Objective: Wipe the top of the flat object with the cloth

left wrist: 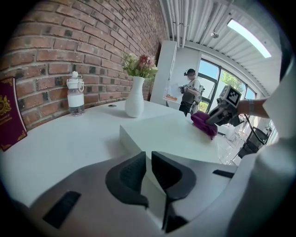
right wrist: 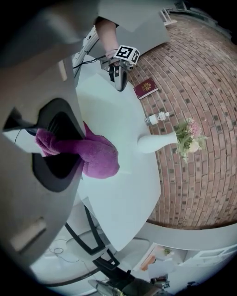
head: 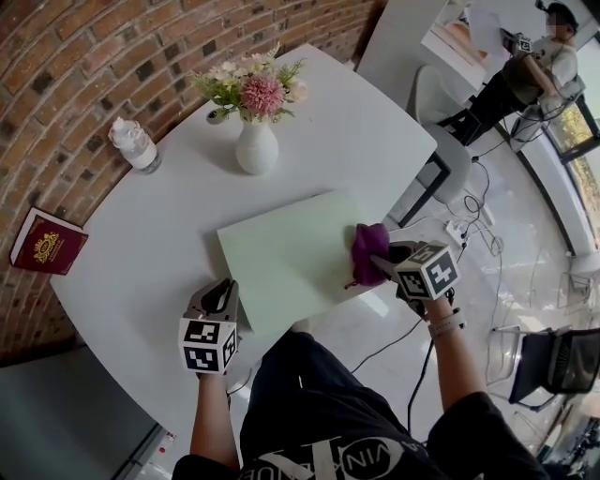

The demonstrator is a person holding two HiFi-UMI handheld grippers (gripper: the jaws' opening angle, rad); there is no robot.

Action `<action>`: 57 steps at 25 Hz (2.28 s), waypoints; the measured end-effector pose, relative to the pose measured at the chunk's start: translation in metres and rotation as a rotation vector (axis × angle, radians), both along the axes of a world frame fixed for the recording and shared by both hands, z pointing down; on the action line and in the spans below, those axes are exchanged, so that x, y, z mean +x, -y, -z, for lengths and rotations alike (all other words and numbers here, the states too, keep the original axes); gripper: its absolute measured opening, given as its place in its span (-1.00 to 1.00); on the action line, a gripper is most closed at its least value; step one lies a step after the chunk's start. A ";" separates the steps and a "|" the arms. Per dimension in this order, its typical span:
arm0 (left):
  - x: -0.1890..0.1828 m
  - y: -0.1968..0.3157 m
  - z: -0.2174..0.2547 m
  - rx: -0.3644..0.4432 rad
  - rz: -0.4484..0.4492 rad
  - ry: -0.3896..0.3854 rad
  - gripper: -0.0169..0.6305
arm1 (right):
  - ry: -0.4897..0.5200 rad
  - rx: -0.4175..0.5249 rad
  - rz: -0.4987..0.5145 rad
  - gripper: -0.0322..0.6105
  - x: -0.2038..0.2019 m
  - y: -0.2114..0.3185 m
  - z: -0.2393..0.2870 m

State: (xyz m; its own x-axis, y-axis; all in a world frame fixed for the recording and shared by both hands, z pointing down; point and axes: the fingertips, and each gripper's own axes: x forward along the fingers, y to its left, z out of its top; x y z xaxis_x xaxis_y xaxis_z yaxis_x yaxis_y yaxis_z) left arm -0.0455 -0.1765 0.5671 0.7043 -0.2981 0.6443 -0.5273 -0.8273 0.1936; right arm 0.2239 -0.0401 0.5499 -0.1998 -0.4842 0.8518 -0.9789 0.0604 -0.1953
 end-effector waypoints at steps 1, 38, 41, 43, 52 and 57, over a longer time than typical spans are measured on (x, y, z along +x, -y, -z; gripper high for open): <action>0.000 0.000 0.000 -0.001 0.001 0.000 -0.83 | 0.000 0.000 -0.010 -0.72 0.003 -0.002 0.000; 0.007 -0.005 -0.002 0.031 0.007 0.011 -0.82 | 0.135 0.035 0.236 -0.72 -0.152 0.003 0.004; 0.007 -0.005 -0.001 0.017 0.012 0.003 -0.82 | 0.100 0.033 0.167 -0.72 -0.118 -0.008 0.004; 0.007 -0.005 -0.001 0.014 0.015 0.004 -0.82 | 0.069 0.039 0.122 -0.72 -0.094 -0.016 0.000; 0.007 -0.006 -0.002 0.002 0.018 -0.006 -0.82 | 0.009 0.080 -0.067 -0.72 -0.036 -0.036 0.000; 0.005 -0.003 0.002 0.026 0.014 -0.017 -0.82 | -0.097 0.132 -0.278 -0.72 0.008 -0.053 0.002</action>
State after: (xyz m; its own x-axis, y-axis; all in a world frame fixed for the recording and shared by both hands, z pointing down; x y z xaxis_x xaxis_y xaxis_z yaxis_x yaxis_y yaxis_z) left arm -0.0407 -0.1738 0.5648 0.7105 -0.3246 0.6244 -0.5358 -0.8247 0.1810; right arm 0.2318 0.0127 0.5478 0.0344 -0.6164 0.7867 -0.9751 -0.1931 -0.1087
